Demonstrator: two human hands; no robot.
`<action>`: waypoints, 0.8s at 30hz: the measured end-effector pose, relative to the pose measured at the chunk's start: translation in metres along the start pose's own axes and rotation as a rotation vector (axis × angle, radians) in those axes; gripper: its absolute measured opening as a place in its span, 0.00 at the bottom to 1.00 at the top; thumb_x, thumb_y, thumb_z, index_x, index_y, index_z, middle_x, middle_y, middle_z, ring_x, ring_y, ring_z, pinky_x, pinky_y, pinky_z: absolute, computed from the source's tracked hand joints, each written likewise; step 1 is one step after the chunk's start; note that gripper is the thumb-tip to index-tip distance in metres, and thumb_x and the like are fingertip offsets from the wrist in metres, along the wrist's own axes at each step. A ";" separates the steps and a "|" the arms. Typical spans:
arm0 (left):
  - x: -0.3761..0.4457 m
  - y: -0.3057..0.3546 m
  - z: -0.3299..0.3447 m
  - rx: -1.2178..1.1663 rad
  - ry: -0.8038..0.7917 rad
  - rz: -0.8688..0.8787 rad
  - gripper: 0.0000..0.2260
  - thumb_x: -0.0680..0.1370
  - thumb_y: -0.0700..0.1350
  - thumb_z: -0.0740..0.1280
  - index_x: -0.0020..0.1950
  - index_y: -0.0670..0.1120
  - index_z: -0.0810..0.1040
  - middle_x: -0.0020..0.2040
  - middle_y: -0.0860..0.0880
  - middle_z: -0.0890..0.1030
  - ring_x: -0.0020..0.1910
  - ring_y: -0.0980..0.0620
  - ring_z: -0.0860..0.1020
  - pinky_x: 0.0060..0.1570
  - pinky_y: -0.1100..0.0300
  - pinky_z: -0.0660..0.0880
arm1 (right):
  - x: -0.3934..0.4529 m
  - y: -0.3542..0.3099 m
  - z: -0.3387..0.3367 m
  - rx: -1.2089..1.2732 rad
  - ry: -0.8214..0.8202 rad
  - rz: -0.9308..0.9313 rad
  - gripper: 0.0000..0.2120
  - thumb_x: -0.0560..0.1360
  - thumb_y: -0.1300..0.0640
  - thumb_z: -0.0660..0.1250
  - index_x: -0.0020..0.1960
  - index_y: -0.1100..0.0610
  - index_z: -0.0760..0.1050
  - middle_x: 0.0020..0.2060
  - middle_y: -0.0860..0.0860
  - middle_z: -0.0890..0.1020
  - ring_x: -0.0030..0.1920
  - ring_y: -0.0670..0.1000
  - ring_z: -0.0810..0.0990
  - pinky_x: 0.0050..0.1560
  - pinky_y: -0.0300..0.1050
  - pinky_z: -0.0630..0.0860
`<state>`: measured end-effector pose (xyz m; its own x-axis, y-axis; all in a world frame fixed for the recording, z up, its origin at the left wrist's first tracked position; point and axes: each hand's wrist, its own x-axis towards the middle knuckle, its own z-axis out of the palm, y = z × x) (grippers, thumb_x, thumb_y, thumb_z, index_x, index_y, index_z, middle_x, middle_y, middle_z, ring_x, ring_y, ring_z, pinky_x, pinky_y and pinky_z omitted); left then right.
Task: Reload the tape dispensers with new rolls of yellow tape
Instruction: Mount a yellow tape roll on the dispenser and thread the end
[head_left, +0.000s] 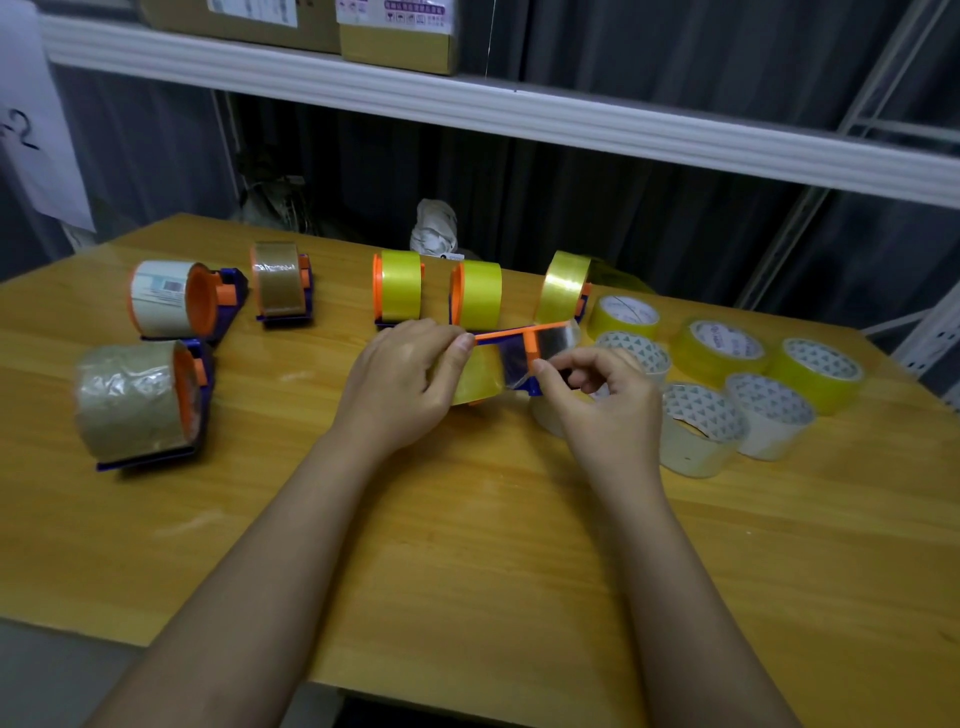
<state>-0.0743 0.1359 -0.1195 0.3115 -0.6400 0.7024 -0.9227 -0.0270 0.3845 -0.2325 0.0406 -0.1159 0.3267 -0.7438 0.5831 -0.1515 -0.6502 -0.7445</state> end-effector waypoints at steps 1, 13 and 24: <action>0.000 0.000 0.000 0.003 -0.002 0.001 0.20 0.80 0.52 0.53 0.53 0.42 0.81 0.42 0.51 0.79 0.42 0.57 0.71 0.42 0.59 0.65 | 0.000 0.000 0.000 0.003 0.004 0.002 0.06 0.70 0.56 0.75 0.39 0.48 0.79 0.36 0.46 0.76 0.41 0.46 0.74 0.43 0.39 0.71; 0.000 0.002 0.000 -0.023 0.004 -0.020 0.21 0.80 0.53 0.53 0.53 0.42 0.81 0.41 0.51 0.79 0.41 0.55 0.72 0.41 0.59 0.65 | 0.003 0.003 0.004 0.158 -0.003 0.154 0.10 0.71 0.61 0.74 0.39 0.48 0.77 0.40 0.52 0.77 0.36 0.43 0.71 0.39 0.31 0.69; -0.001 0.003 0.001 -0.005 0.013 -0.053 0.21 0.79 0.52 0.54 0.53 0.42 0.81 0.44 0.47 0.82 0.45 0.49 0.78 0.41 0.59 0.68 | -0.001 0.002 0.009 0.101 0.021 0.086 0.04 0.73 0.63 0.72 0.43 0.56 0.78 0.42 0.54 0.78 0.37 0.37 0.72 0.40 0.25 0.68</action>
<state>-0.0777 0.1357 -0.1188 0.3631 -0.6275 0.6887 -0.9037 -0.0572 0.4243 -0.2248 0.0412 -0.1205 0.2968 -0.7996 0.5220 -0.0828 -0.5661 -0.8202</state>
